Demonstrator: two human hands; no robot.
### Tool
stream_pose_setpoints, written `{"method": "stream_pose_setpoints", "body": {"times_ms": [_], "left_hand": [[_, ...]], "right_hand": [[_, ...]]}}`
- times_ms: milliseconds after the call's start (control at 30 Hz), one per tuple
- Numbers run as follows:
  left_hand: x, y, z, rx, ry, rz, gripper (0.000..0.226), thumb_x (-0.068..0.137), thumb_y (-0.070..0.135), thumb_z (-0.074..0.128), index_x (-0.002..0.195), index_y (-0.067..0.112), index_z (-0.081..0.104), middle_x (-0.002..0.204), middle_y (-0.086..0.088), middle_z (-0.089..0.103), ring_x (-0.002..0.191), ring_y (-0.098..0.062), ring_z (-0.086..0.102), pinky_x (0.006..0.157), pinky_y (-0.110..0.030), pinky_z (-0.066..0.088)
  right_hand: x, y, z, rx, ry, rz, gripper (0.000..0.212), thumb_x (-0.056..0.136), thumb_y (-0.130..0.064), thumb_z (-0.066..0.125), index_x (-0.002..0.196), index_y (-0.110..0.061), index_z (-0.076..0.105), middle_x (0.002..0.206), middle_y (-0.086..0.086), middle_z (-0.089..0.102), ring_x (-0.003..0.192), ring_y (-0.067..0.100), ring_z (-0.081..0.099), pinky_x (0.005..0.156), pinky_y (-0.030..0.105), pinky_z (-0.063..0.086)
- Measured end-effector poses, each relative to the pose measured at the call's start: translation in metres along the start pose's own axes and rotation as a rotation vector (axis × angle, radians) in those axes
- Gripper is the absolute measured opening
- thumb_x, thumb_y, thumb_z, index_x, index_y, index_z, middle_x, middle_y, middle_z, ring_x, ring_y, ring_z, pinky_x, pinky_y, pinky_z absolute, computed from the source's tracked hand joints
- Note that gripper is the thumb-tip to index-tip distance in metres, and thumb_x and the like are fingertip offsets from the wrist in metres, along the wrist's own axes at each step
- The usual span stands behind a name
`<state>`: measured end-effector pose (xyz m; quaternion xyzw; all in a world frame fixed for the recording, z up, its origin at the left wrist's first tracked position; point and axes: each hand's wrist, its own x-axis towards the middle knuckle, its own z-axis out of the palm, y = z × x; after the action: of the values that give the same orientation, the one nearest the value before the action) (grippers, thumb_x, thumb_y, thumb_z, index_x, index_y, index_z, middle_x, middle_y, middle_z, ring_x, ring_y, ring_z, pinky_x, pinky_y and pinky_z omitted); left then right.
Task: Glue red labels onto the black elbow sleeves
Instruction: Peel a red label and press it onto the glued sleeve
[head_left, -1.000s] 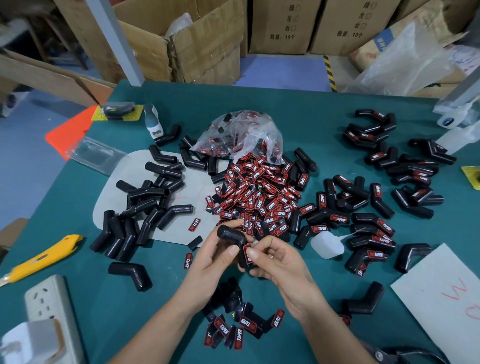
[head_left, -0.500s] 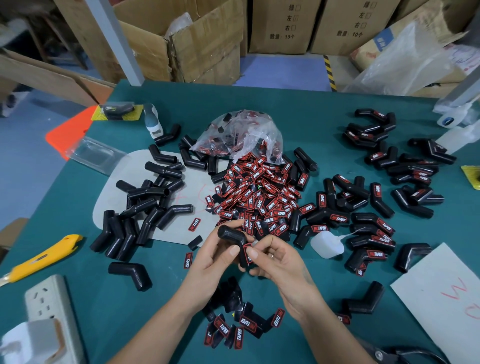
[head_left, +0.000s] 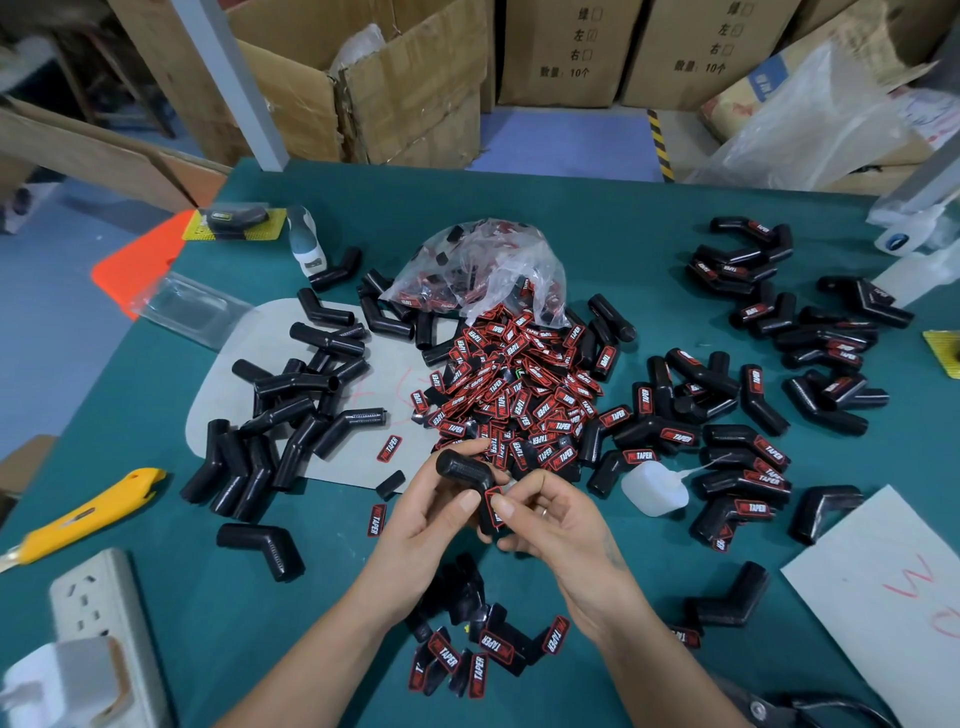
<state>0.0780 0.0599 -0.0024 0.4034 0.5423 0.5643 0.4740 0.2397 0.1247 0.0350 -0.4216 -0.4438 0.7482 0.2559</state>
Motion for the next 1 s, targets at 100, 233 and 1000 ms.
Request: {"method": "stream_pose_setpoints", "body": {"times_ms": [100,233,1000], "left_hand": [[0.0,0.0,0.0,-0.01,-0.002,-0.005,0.041,0.105,0.03,0.059,0.146,0.03,0.055,0.131,-0.014,0.069,0.123,-0.031,0.065,0.106,-0.037,0.052],[0.0,0.001,0.0,-0.015,-0.004,-0.004,0.041,0.105,0.029,0.059,0.146,0.029,0.055,0.131,-0.014,0.069,0.123,-0.03,0.065,0.105,-0.036,0.052],[0.0,0.011,0.006,-0.055,0.012,-0.01,0.042,0.098,0.026,0.068,0.138,0.036,0.061,0.128,-0.01,0.071,0.12,-0.02,0.067,0.102,-0.024,0.05]], "right_hand": [[0.0,0.0,0.0,0.004,-0.002,-0.001,0.015,0.09,-0.024,0.079,0.079,-0.024,0.07,0.099,0.014,0.077,0.087,0.024,0.074,0.076,0.027,0.056],[0.0,-0.001,0.0,0.009,0.011,0.0,0.017,0.089,-0.026,0.083,0.077,-0.024,0.07,0.097,0.013,0.077,0.085,0.023,0.074,0.076,0.028,0.057],[0.002,0.005,-0.001,-0.01,0.025,0.002,0.015,0.096,-0.011,0.074,0.083,-0.012,0.067,0.102,0.006,0.076,0.087,0.016,0.07,0.075,0.026,0.056]]}}
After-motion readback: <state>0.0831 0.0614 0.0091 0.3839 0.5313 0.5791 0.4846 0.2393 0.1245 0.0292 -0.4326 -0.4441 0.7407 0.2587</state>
